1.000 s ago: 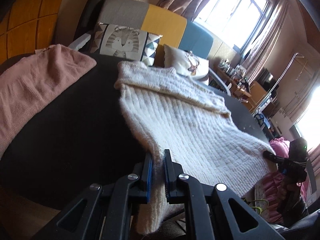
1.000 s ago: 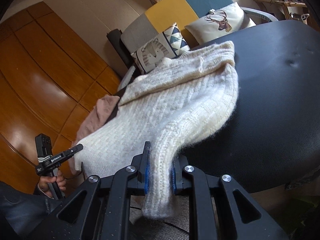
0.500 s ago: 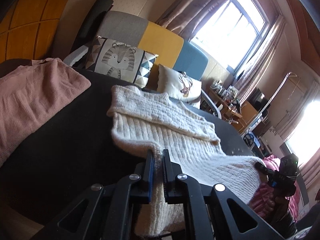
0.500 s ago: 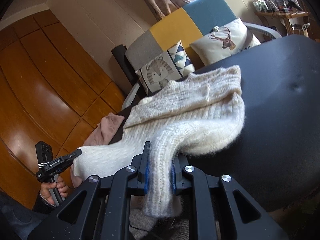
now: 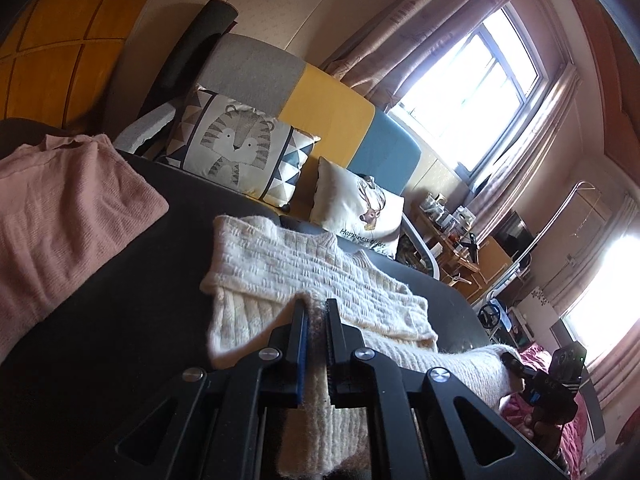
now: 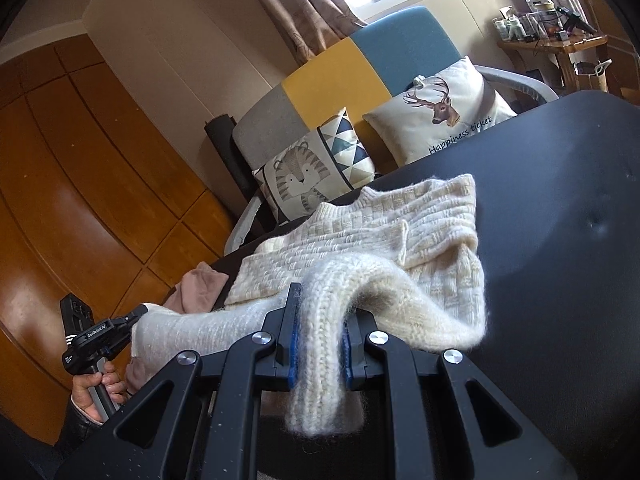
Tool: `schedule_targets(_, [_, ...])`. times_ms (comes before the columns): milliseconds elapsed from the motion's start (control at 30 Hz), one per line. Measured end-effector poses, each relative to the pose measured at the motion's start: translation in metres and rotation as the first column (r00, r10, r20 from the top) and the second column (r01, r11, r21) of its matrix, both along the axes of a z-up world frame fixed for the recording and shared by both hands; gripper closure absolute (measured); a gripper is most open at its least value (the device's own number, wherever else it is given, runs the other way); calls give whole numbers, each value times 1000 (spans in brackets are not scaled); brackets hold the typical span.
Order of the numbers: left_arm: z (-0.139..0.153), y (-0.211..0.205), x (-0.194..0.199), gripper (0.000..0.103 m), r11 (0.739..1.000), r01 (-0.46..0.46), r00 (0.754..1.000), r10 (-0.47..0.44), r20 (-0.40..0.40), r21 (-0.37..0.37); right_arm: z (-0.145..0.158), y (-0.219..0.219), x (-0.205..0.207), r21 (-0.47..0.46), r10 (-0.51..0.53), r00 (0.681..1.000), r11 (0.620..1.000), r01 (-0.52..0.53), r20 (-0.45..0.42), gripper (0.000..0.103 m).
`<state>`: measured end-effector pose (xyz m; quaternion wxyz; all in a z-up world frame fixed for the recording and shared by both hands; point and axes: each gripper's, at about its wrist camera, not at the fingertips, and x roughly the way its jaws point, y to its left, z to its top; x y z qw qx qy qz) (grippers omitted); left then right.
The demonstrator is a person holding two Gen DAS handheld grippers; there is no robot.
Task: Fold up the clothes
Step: 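Carry the hem over the sweater body toward the collar with both grippers, then lower the hem beside the collar and open both grippers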
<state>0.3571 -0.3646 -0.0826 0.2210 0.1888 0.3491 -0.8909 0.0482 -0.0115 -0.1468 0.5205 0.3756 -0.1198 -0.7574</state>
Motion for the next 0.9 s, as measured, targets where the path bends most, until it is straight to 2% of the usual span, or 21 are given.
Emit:
schedule_targets(133, [0,-22,-22,96,1000,-19,1000,19,2,-5,2,-17,-22,10,-28,1000,1000,28,-2,86])
schedule_targets(400, [-13,-79,-85,97,999,-40,998,40,41,6,-3,-75,-69,90,-50,998,995,52,-31,86])
schedule_targets(600, [-36,-122,-124,96,998,-56,995,53,90,33,-19,-117,-109,146,-85,996,986,84,-5,86])
schedule_targets(767, [-66,-150,-148,96,992,-78,989,64,131,104,-44,-142,-130,211,-126,991,971,114,42,86])
schedule_targets(900, [-83,-163,-161,96,988,-82,985,61,162,130,-60,-152,-139,245,-152,986,961,131,69,85])
